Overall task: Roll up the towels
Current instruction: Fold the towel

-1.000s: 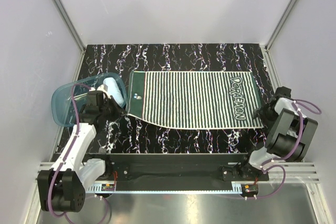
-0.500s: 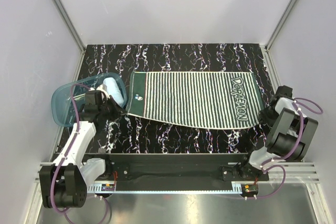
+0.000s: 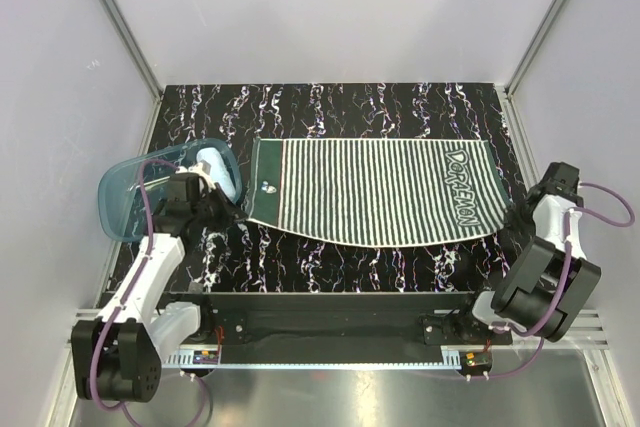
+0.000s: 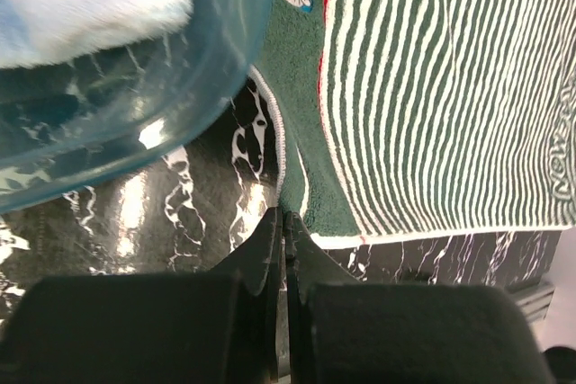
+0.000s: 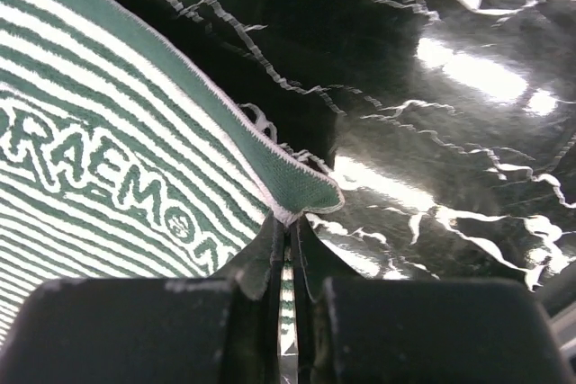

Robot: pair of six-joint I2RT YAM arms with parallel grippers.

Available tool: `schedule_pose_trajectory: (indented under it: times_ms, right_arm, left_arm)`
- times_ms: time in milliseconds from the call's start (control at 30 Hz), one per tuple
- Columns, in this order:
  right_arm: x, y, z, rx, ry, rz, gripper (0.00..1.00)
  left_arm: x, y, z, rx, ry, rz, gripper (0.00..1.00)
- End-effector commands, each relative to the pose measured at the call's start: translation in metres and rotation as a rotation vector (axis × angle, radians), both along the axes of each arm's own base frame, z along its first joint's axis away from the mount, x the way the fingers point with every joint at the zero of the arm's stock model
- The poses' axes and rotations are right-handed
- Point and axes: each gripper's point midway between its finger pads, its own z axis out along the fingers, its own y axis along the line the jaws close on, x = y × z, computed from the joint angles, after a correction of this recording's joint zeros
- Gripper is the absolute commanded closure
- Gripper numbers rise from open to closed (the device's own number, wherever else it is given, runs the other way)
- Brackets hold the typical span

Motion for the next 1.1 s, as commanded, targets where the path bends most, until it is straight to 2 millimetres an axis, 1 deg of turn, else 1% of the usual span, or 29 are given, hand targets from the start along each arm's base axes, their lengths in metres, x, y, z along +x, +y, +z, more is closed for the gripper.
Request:
schedule_pose_trajectory:
  times_ms: [0,33,100,200,233,267,333,367,400,433,467,500,533,567,600,633,667,700,733,767,800,833,867,900,933,967,1000,1033,1067]
  right_arm:
    - [-0.005,-0.007,0.009,0.011,-0.024,-0.011,1.0]
    - [-0.004,-0.004,0.01,0.033,-0.041,-0.005,1.0]
    - [-0.006,-0.005,0.012,0.033,-0.054,-0.014,1.0]
    - [-0.006,-0.006,0.02,0.024,-0.071,-0.015,1.0]
    - [-0.001,-0.002,0.022,0.042,-0.098,0.001,1.0]
    - [0.004,0.003,0.024,0.063,-0.124,0.025,1.0]
    - [0.019,0.014,0.029,0.137,-0.188,0.077,1.0]
    - [0.024,0.016,0.026,0.168,-0.185,0.08,1.0]
    - [0.032,0.014,0.032,0.176,-0.206,0.091,1.0]
    - [0.038,0.012,0.033,0.178,-0.215,0.094,1.0]
    - [0.046,0.009,0.034,0.185,-0.219,0.096,1.0]
    - [0.053,0.007,0.036,0.191,-0.228,0.104,1.0]
    - [0.061,0.01,0.038,0.204,-0.232,0.125,1.0]
    - [0.073,0.009,0.04,0.208,-0.234,0.144,1.0]
    - [0.081,0.012,0.041,0.217,-0.233,0.165,1.0]
    - [0.09,0.024,0.04,0.23,-0.216,0.208,1.0]
    - [0.104,0.024,0.041,0.233,-0.211,0.228,1.0]
    - [0.111,0.027,0.041,0.23,-0.201,0.243,1.0]
    - [0.117,0.036,0.04,0.236,-0.188,0.266,1.0]
    - [0.128,0.031,0.041,0.228,-0.191,0.264,1.0]
    - [0.133,0.029,0.041,0.223,-0.19,0.26,1.0]
    - [0.138,0.026,0.041,0.221,-0.191,0.256,1.0]
    - [0.148,0.021,0.043,0.214,-0.194,0.255,1.0]
    - [0.152,0.017,0.043,0.208,-0.189,0.253,1.0]
    - [0.156,0.015,0.042,0.211,-0.183,0.25,1.0]
    - [0.166,0.01,0.043,0.209,-0.187,0.25,1.0]
    - [0.172,0.009,0.043,0.218,-0.193,0.249,1.0]
    - [0.176,0.008,0.043,0.222,-0.193,0.249,1.0]
    - [0.187,0.004,0.042,0.224,-0.199,0.252,1.0]
  left_arm:
    - [0.0,-0.011,0.003,0.0,-0.014,-0.035,1.0]
    - [-0.002,-0.014,0.002,-0.006,-0.004,-0.035,1.0]
    - [-0.006,-0.023,0.001,-0.005,-0.001,-0.059,1.0]
    - [-0.007,-0.03,0.009,-0.005,-0.007,-0.072,1.0]
    - [-0.006,-0.031,0.013,-0.003,-0.012,-0.074,1.0]
    - [-0.003,-0.029,0.021,0.012,-0.025,-0.067,1.0]
    - [0.005,-0.023,0.029,0.056,-0.048,-0.066,1.0]
    - [0.012,-0.022,0.039,0.074,-0.042,-0.066,1.0]
    - [0.017,-0.02,0.043,0.101,-0.044,-0.081,1.0]
    - [0.023,-0.018,0.038,0.127,-0.009,-0.081,1.0]
    - [0.033,-0.018,0.053,0.136,-0.032,-0.08,1.0]
    - [0.038,-0.017,0.054,0.147,-0.03,-0.079,1.0]
    - [0.044,-0.015,0.057,0.157,-0.035,-0.072,1.0]
    - [0.051,-0.015,0.054,0.159,-0.024,-0.069,1.0]
    - [0.061,-0.016,0.063,0.153,-0.044,-0.065,1.0]
    - [0.067,-0.019,0.058,0.148,-0.021,-0.071,1.0]
    - [0.073,-0.02,0.059,0.148,-0.022,-0.071,1.0]
    - [0.084,-0.021,0.069,0.142,-0.041,-0.066,1.0]
    - [0.091,-0.021,0.061,0.152,-0.016,-0.06,1.0]
    - [0.1,-0.021,0.063,0.155,-0.022,-0.054,1.0]
    - [0.106,-0.02,0.062,0.16,-0.016,-0.049,1.0]
    - [0.121,-0.019,0.065,0.17,-0.015,-0.037,1.0]
    - [0.128,-0.018,0.064,0.179,-0.007,-0.034,1.0]
    - [0.135,-0.017,0.063,0.187,-0.004,-0.031,1.0]
    - [0.151,-0.016,0.063,0.195,-0.005,-0.023,1.0]
    - [0.157,-0.016,0.06,0.198,0.009,-0.023,1.0]
    - [0.164,-0.016,0.061,0.199,0.01,-0.022,1.0]
    - [0.178,-0.017,0.058,0.204,0.019,-0.019,1.0]
    - [0.183,-0.017,0.056,0.207,0.027,-0.022,1.0]
